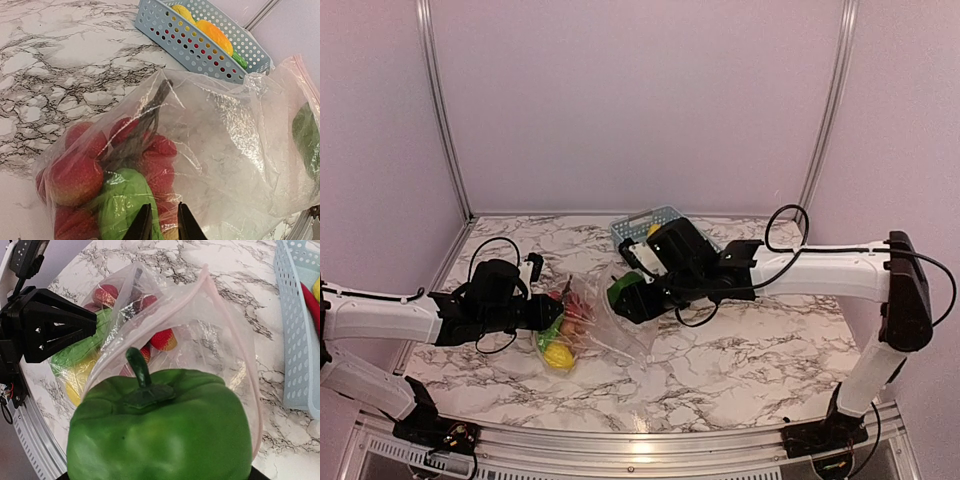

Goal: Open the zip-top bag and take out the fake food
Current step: Pick up the fake vegetable from the zipper food storage bag, then place the fake vegetable in the bin.

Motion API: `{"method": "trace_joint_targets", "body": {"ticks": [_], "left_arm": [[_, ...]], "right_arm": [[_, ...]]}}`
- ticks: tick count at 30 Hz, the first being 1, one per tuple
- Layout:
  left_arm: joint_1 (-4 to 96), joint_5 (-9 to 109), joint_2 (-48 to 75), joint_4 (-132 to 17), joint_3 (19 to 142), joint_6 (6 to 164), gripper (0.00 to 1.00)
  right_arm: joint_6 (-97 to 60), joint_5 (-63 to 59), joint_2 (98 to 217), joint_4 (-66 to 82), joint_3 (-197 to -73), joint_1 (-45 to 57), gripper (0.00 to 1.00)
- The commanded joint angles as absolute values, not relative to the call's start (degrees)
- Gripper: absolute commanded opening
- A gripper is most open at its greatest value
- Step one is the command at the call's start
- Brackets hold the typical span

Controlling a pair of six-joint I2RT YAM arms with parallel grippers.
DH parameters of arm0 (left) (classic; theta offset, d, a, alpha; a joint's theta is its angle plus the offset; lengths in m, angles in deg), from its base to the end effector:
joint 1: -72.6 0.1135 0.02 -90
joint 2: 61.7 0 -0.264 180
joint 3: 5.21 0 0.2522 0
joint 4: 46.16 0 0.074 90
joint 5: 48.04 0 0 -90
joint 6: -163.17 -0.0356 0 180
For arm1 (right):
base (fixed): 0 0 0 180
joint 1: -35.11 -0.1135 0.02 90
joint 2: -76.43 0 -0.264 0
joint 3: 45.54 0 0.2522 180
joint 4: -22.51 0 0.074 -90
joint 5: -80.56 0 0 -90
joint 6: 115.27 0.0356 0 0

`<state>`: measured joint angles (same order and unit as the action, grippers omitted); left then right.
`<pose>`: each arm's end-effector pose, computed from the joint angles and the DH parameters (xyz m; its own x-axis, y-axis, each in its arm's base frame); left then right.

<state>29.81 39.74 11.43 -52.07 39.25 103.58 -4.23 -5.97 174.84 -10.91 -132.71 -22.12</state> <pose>0.1880 -0.1721 0.1830 -0.6910 -0.0496 -0.7212 0.3544 0.8463 -0.3978 0.2060 0.3240 0.2485 -0.6648 -0.3707 -0.6486 -0.6685 0.6827 0.2951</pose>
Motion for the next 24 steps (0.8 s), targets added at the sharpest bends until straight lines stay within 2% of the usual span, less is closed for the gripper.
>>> {"method": "trace_joint_targets", "body": {"ticks": [1,13,24], "left_arm": [[30.6,38.3,14.0,-60.5,37.5,103.2,0.2],[30.5,38.5,14.1,-60.5,37.8,103.2,0.2],[30.6,38.2,13.3,-61.0,38.5,102.6,0.2]], "right_arm": [[-4.4,-6.6,170.6,-14.3,-131.2,-21.4,0.43],[-4.5,-6.6,162.1,-18.0,-130.2,-17.1,0.42],[-7.2,-5.4,170.3,-12.4,-136.9,-6.0,0.42]]}}
